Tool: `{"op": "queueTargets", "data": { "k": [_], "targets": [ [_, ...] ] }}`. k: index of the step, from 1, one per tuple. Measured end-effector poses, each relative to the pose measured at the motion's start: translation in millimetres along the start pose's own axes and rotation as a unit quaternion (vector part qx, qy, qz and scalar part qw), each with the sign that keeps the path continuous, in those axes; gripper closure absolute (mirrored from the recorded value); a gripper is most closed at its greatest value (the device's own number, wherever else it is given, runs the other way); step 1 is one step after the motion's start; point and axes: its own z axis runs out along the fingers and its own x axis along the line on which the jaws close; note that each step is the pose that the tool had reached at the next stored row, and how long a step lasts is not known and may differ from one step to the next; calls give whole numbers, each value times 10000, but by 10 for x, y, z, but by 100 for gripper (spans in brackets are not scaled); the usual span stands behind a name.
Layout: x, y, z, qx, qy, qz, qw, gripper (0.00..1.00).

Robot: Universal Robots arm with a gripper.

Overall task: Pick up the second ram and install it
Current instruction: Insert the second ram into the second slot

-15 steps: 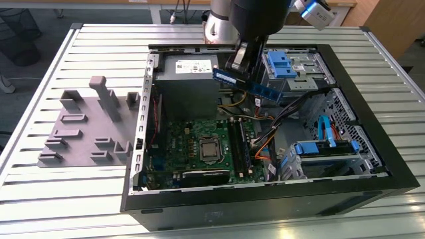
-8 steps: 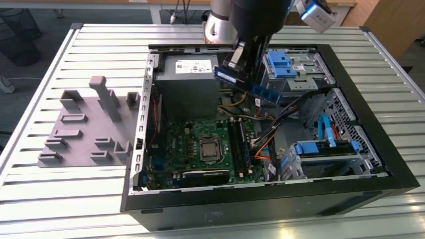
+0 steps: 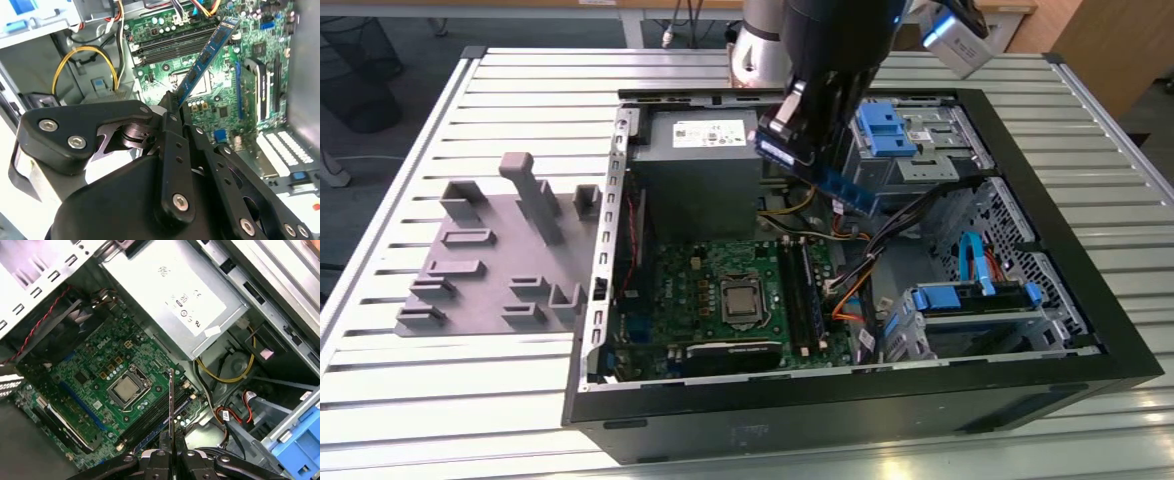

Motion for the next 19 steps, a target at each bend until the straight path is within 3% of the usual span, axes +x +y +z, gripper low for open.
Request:
{"op": "queueTargets", "data": {
  "k": [6,15,19],
  "targets": [
    [0,0,3,6,0,420,9991,86],
    [0,0,4,7,0,486,9988,86],
    [0,0,6,12,0,800,9968,86]
  ]
}}
